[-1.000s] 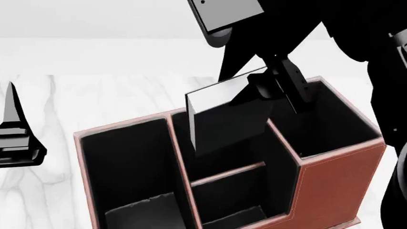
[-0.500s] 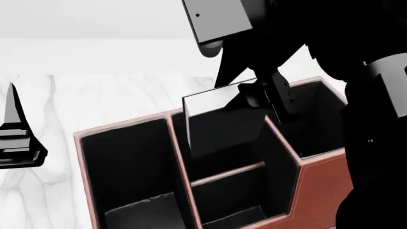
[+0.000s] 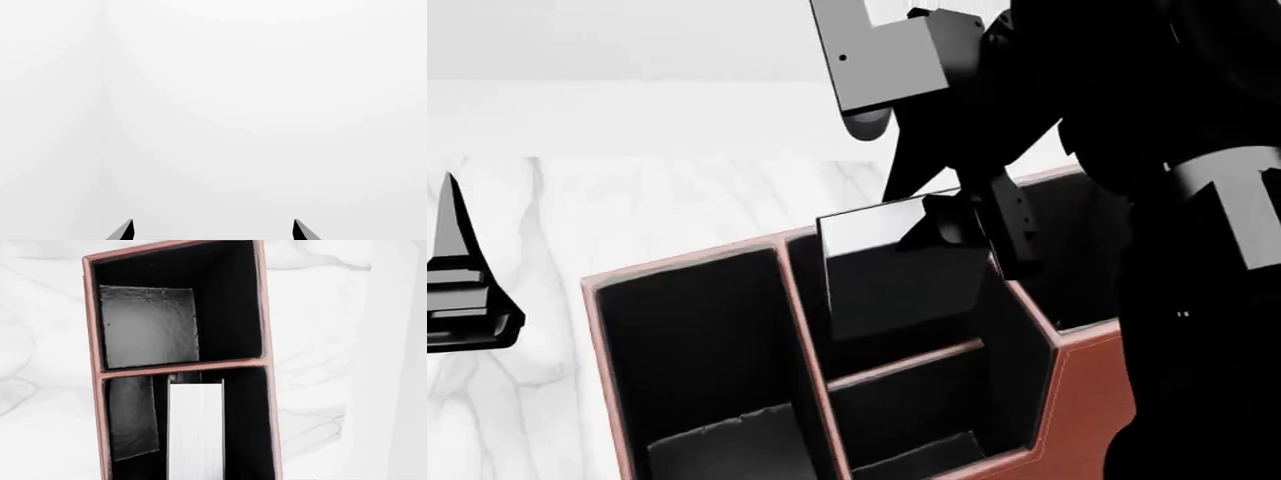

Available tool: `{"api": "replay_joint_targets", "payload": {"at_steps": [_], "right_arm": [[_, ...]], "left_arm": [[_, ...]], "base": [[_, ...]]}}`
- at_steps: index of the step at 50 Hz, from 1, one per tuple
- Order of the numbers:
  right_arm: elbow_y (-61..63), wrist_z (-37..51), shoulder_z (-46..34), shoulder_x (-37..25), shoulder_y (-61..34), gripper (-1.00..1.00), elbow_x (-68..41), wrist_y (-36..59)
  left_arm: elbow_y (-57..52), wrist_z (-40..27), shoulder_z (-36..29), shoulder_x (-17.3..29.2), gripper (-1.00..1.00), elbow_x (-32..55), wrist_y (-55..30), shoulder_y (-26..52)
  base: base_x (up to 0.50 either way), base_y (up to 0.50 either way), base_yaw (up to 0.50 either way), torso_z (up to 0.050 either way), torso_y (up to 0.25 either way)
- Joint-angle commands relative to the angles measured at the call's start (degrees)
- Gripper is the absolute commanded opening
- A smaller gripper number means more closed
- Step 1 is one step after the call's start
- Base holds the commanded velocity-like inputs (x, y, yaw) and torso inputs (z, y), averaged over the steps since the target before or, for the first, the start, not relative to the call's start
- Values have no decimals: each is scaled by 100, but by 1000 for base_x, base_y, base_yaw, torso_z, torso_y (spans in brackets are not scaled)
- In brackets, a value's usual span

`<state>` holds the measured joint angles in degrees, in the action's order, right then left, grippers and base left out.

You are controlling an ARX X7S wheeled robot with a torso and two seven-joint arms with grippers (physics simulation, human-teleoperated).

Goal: Pick up the book and place it in the front compartment of the caddy.

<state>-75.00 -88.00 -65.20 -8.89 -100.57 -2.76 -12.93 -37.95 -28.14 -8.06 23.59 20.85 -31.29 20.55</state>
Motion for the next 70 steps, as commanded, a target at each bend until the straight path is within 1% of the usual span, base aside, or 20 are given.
{"api": "replay_joint_targets", "payload": {"at_steps": [1,11,33,46,54,70], "right_arm": [[1,39,416,149,55,-100,260,-14],[1,49,412,166,72,-100,260,4],[1,384,243,150,88,-100,309,-128],[1,386,203,160,103,-100,277,-155],[1,477,195,165,110,-100,272,-210],[1,795,37,159,86,-100,295,-253]], "left_arm": [[95,100,103,-95,100,-134,129,-13],[106,75,135,-101,100,-108,164,-28],[144,50,63,-65,100,-118,113,38],[155,-6,-5,-24,100,-211,96,32],[145,6,-2,0,100,-199,140,-18],[121,-17,-10,32,100,-201,157,-35]], "base": [[0,0,0,0,0],[0,0,0,0,1],[0,0,0,0,1],[0,0,0,0,1],[0,0,0,0,-223],[0,0,0,0,0]]}}
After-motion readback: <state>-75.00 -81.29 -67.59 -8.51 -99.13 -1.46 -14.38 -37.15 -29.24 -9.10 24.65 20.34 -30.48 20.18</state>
